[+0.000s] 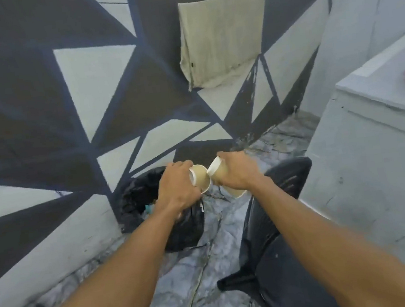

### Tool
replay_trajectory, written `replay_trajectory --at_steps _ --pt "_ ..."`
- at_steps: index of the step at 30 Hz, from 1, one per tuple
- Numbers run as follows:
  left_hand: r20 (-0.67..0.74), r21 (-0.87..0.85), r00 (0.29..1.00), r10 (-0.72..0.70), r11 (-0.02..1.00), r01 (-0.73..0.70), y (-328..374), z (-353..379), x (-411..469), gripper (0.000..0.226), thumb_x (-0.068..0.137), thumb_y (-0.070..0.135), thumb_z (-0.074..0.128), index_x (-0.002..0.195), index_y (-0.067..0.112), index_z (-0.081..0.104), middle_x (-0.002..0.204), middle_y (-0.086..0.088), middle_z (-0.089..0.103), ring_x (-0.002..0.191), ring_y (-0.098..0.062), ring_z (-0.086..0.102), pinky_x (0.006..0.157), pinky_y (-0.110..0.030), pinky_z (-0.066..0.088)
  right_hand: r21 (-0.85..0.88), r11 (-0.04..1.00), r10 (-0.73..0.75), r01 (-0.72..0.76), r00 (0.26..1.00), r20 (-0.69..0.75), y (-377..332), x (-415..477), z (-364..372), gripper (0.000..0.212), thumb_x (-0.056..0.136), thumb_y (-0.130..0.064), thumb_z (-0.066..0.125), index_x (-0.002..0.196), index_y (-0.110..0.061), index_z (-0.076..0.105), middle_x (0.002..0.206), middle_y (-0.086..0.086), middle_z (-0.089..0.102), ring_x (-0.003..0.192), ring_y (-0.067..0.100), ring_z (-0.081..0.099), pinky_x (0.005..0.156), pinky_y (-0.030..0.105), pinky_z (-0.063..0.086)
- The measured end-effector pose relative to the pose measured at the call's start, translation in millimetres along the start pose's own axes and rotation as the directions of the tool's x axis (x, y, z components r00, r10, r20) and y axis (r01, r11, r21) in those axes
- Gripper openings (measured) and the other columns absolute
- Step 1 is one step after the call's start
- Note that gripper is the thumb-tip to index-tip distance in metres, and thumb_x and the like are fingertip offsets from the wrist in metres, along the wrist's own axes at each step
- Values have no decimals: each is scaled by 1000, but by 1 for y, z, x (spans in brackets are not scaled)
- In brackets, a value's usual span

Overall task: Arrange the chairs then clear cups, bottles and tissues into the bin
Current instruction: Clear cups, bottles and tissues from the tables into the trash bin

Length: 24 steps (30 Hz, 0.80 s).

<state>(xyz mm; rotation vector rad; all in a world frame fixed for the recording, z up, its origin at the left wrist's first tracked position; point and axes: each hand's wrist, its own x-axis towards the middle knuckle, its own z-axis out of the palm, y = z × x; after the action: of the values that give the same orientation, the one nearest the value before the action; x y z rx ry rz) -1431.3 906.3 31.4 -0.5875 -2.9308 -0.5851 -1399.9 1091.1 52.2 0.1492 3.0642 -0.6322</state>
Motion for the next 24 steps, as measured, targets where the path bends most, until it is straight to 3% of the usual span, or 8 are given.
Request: replay_trajectory --at_steps 5,10,18,24 --pt "-2 58 978 -207 977 207 -78 -5 16 55 64 35 79 113 21 61 111 0 63 108 -24 49 81 -36 48 66 996 -75 66 988 133 -47 75 57 71 67 -40 76 133 -26 53 118 5 65 108 29 61 83 38 51" --pt "22 64 936 -351 935 349 -126 3 59 58 61 34 77 115 20 60 111 -3 63 104 -27 54 80 -40 53 154 987 -83 52 976 203 -64 148 88 66 65 -39 78 125 -21 58 112 6 67 103 28 62 83 38 54" --pt "56 94 893 -446 893 440 -174 15 120 55 62 34 74 113 22 60 108 0 64 97 -26 60 79 -40 55 254 966 -42 -37 954 298 -81 224 124 62 66 -37 82 119 -16 59 108 7 68 99 26 64 80 36 54" --pt "84 103 870 -485 873 477 -218 30 155 58 61 37 75 116 23 59 110 0 65 98 -26 60 80 -40 55 280 948 58 -154 945 322 -93 265 154 82 68 -40 82 138 -13 47 126 11 63 115 31 58 93 39 50"
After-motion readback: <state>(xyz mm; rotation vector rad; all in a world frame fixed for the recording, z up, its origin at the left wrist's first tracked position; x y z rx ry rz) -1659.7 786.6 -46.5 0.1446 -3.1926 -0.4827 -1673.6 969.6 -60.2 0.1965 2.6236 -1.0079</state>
